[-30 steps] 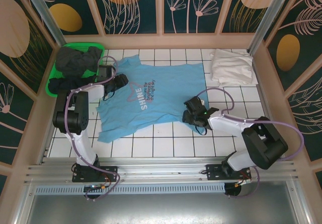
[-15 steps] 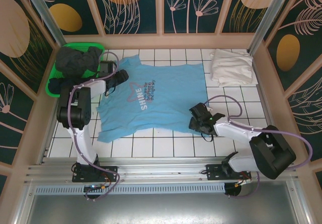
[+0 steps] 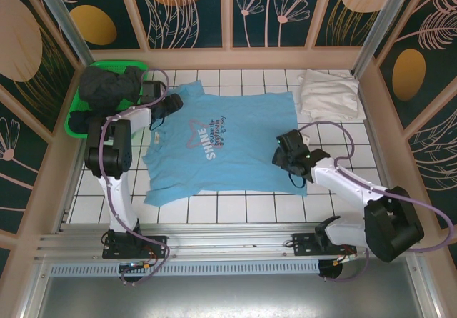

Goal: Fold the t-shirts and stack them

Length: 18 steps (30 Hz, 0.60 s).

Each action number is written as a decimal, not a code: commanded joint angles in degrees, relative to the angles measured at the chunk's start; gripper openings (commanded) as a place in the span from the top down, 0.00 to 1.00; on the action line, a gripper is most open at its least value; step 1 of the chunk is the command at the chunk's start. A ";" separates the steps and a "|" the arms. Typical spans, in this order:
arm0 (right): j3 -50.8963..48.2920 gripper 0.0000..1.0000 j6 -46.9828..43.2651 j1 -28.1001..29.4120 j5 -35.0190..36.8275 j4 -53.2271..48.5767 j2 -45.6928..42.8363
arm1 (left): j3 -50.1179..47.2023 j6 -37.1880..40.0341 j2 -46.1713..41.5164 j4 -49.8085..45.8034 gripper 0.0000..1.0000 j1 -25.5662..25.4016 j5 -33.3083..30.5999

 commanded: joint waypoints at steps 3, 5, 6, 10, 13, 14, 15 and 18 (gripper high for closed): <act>5.39 0.45 -4.16 0.28 2.81 4.34 8.85 | -18.34 -0.70 -22.66 -1.85 0.39 -1.40 -2.38; 4.06 0.43 -3.86 0.28 2.29 3.60 7.35 | -26.73 -1.91 -31.26 -4.34 0.39 -5.04 -7.11; 3.19 0.42 -3.54 0.28 1.99 2.93 6.33 | -29.25 -2.52 -34.18 -6.12 0.40 -7.36 -9.48; -1.34 0.39 -1.23 0.11 0.77 -1.58 1.21 | -36.11 -7.37 -42.43 -15.13 0.41 -19.90 -15.25; -4.91 0.38 -0.26 0.01 -2.11 -2.85 -1.69 | -37.84 -12.93 -44.56 -25.02 0.42 -27.34 -19.55; -6.02 0.38 0.02 -0.07 -2.86 -3.05 -2.33 | -38.51 -15.51 -45.64 -28.42 0.43 -30.06 -20.84; -6.89 0.38 0.37 -0.08 -3.04 -3.14 -2.81 | -39.22 -17.34 -46.64 -30.88 0.43 -32.42 -21.07; -8.67 0.37 -0.17 -0.88 -3.76 -2.42 -3.72 | -41.42 -23.65 -50.54 -38.58 0.43 -38.87 -21.91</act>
